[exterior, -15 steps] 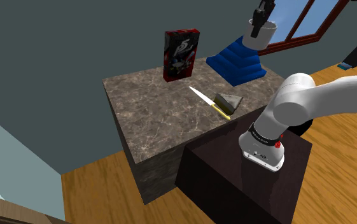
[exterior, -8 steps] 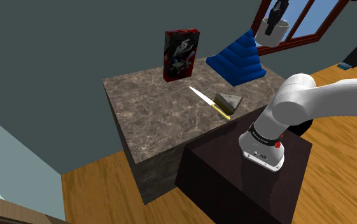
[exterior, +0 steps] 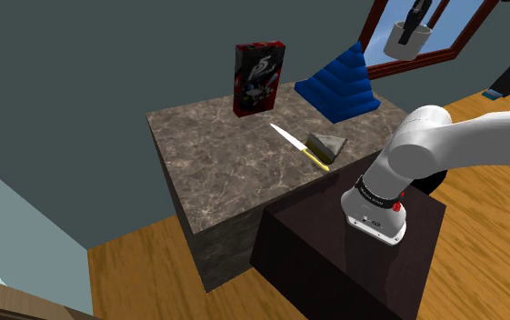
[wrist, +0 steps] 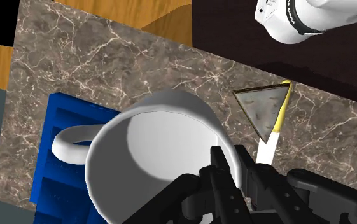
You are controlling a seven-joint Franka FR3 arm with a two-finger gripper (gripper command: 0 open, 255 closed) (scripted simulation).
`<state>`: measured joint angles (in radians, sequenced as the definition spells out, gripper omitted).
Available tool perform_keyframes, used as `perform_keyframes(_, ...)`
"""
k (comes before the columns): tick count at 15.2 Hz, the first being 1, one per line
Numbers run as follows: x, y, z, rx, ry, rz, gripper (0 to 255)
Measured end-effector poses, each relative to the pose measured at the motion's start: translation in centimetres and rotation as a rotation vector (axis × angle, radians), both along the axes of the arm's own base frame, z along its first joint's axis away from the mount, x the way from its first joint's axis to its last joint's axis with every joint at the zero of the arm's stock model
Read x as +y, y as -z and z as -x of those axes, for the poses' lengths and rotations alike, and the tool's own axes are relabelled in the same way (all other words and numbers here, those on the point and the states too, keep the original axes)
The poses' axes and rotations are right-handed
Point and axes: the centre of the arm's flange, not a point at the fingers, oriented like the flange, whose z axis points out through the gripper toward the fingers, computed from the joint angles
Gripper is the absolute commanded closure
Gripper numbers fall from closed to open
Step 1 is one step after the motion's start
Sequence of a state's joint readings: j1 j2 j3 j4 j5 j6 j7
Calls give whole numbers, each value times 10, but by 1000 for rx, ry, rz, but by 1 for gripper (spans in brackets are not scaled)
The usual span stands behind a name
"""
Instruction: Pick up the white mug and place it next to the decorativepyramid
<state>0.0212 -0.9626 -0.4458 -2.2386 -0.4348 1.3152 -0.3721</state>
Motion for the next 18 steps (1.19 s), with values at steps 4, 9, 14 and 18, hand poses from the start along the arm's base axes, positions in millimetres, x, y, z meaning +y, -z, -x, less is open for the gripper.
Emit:
perform_keyframes(4, -54, 1, 17, 0, 0, 0, 255)
perform_keyframes(9, -118, 1, 32, 0, 0, 1, 255)
perform_keyframes(14, -181, -1, 52, 0, 0, 0, 255)
perform_keyframes(18, -233, 1, 65, 0, 0, 0, 255)
